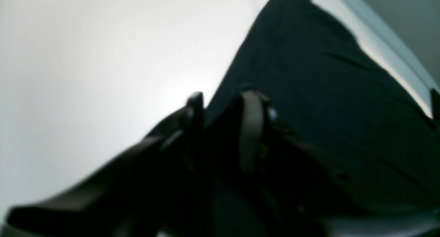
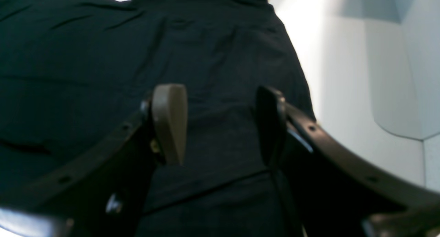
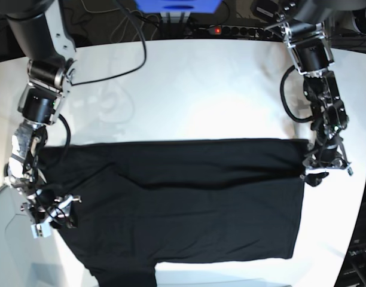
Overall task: Fold the T-shirt properly
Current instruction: 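Release and move both grippers along the shirt sides to the fold, then grasp the folded edge corners with both grippers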
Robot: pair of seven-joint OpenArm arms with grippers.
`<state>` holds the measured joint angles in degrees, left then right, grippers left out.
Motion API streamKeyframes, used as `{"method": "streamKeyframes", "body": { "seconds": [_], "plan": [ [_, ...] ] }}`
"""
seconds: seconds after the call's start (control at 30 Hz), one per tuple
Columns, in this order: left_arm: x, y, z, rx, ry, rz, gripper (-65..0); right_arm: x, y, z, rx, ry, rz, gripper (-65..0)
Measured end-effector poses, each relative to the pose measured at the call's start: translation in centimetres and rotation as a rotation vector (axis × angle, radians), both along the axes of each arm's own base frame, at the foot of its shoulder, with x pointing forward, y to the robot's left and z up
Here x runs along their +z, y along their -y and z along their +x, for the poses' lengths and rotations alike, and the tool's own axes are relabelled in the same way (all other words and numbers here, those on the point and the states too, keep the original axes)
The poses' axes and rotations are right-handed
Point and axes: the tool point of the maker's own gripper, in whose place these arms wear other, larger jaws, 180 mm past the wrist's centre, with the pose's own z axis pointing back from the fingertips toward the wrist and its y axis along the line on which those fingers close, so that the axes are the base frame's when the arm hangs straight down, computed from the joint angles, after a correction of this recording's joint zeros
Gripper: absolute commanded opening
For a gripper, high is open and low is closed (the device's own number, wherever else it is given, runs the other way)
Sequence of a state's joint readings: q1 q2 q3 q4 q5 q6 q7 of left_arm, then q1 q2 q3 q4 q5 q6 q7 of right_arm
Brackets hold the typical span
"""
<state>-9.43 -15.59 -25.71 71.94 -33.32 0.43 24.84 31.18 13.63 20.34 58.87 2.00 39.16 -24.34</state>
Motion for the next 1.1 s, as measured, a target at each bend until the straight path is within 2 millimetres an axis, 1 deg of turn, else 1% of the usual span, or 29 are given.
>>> {"method": "streamKeyframes", "body": {
  "seconds": [0.07, 0.13, 0.23, 0.3, 0.33, 0.4, 0.5, 0.57, 0.63, 0.73, 0.8, 0.83, 0.93, 1.0, 1.1],
  "plan": [
    [0.6, 0.1, 0.1, -0.002, 0.015, 0.007, -44.3, -0.1, 0.3, -0.1, -0.007, -0.002, 0.001, -31.8],
    [1.0, 0.1, 0.3, -0.003, 0.026, 0.009, -44.3, -0.6, 0.7, -0.6, -0.010, -0.009, -0.001, -31.8],
    [1.5, 0.1, 0.8, -0.003, 0.038, 0.009, -44.2, -2.0, 1.1, -1.6, -0.015, -0.050, -0.013, -31.8],
    [1.7, 0.2, 0.8, -0.005, 0.044, 0.011, -44.2, -2.6, 0.9, -2.0, -0.011, -0.059, -0.008, -31.8],
    [1.5, 0.2, 0.6, -0.005, 0.039, 0.011, -44.2, -2.9, 0.8, -2.2, -0.011, -0.064, -0.008, -31.8],
    [0.6, 0.3, -0.4, -0.009, 0.020, 0.013, -44.2, -3.6, 0.9, -2.7, -0.011, -0.077, -0.007, -31.8],
    [-1.2, 0.6, -2.7, -0.019, -0.031, 0.023, -44.0, -4.1, 1.7, -4.0, -0.016, -0.087, -0.040, -31.8],
    [-2.5, 0.6, -4.2, -0.020, -0.071, 0.027, -41.5, -4.1, 2.3, -4.8, -0.020, -0.087, -0.065, -31.7],
    [-3.4, 0.7, -5.2, -0.022, -0.099, 0.024, -36.6, -4.0, 2.3, -5.3, -0.018, -0.081, -0.080, -31.5],
    [-3.7, 0.6, -5.5, -0.021, -0.103, 0.027, -25.8, -3.2, 2.0, -5.8, -0.010, -0.050, -0.095, -31.5],
    [-3.7, 0.6, -5.5, -0.022, -0.104, 0.031, -19.4, -3.4, 2.0, -6.3, -0.008, -0.051, -0.101, -31.5],
    [-3.7, 0.6, -5.5, -0.022, -0.104, 0.031, -18.1, -3.7, 2.0, -6.6, -0.007, -0.059, -0.106, -31.5],
    [-3.7, 0.6, -5.5, -0.022, -0.104, 0.031, -17.9, -4.4, 2.2, -7.4, -0.014, -0.077, -0.103, -31.4],
    [-3.8, 0.6, -5.5, -0.020, -0.104, 0.029, -17.9, -4.3, 3.3, -7.7, -0.049, -0.075, -0.092, -31.4],
    [-5.6, 0.4, -6.0, -0.008, -0.148, 0.013, -17.9, -3.9, 4.8, -7.9, -0.093, -0.061, -0.084, -31.4]
  ]
}}
